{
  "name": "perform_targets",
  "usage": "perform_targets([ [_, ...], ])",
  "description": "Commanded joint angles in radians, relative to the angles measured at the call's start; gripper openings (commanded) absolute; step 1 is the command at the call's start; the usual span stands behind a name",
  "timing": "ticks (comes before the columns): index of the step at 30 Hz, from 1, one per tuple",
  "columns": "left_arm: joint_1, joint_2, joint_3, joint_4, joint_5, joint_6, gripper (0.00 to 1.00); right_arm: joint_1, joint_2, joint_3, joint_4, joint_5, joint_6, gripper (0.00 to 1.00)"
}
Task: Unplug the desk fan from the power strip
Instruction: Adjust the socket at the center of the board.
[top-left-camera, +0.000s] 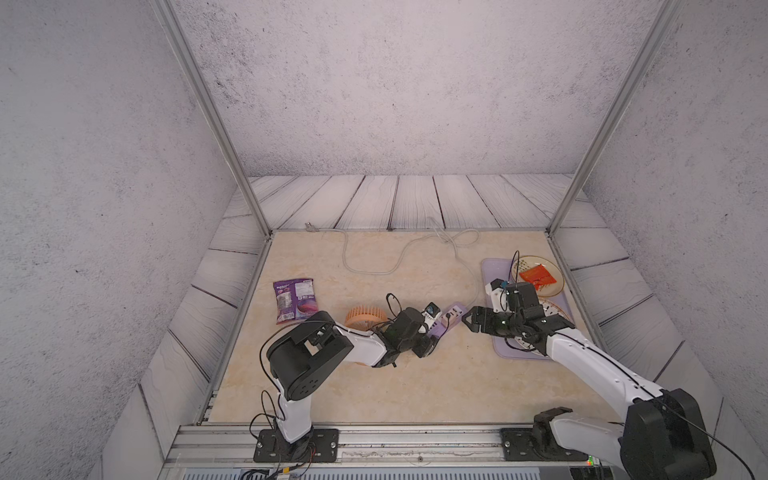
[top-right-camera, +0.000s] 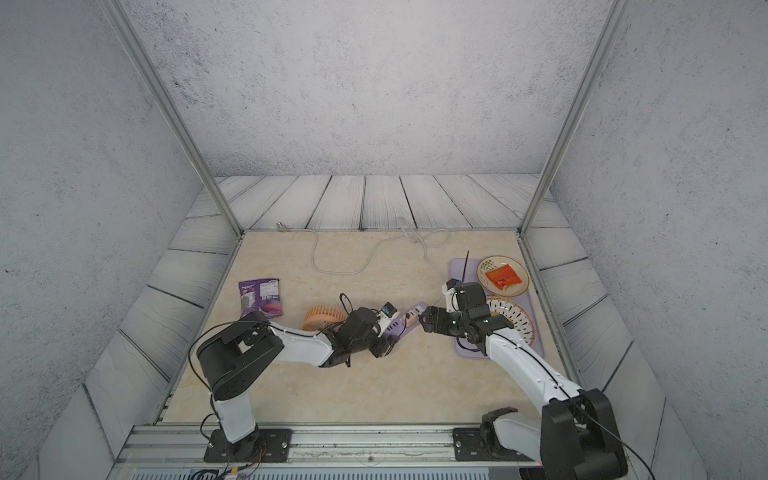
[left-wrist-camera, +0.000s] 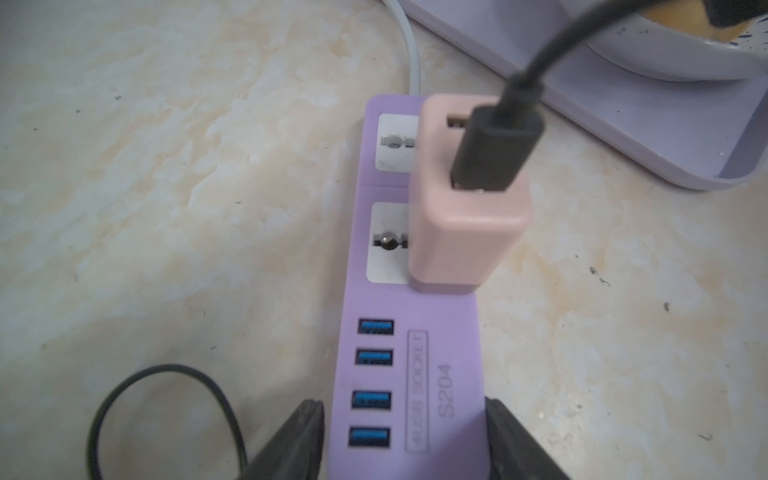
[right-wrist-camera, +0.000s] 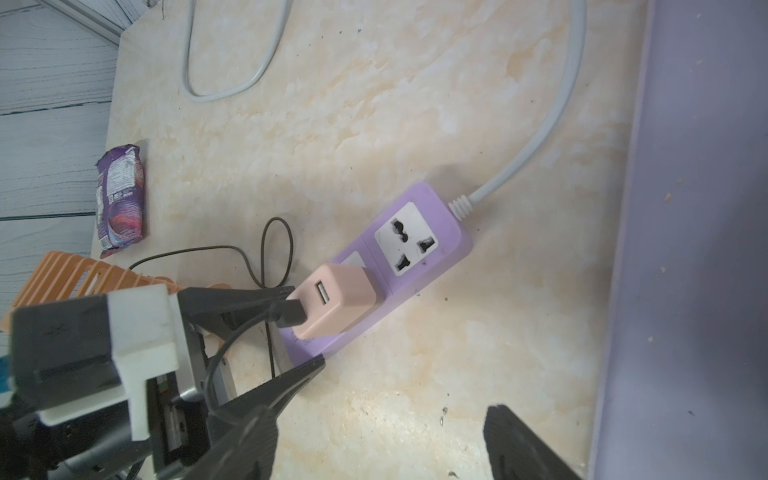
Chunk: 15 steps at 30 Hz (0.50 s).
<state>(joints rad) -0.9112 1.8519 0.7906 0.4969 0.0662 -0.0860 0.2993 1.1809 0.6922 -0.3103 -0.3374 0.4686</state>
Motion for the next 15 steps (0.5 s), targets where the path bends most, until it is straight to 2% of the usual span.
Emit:
perform_targets([
  [1, -0.003, 0.002, -0.019, 0.054, -0.005, 0.015, 0.64, 0.008, 0.015, -0.016, 0.019, 0.029, -0.021, 0.84],
  [4, -0.002, 0.017, -0.022, 0.072, -0.003, 0.02, 0.62, 0.015, 0.024, -0.021, 0.026, 0.043, -0.03, 0.84],
  [11, -0.002, 0.025, -0.037, 0.108, -0.002, 0.035, 0.5, 0.061, 0.037, -0.036, 0.057, 0.114, -0.053, 0.83],
  [15, -0.003, 0.026, -0.04, 0.108, -0.002, 0.04, 0.49, 0.078, 0.045, -0.042, 0.067, 0.134, -0.058, 0.83],
])
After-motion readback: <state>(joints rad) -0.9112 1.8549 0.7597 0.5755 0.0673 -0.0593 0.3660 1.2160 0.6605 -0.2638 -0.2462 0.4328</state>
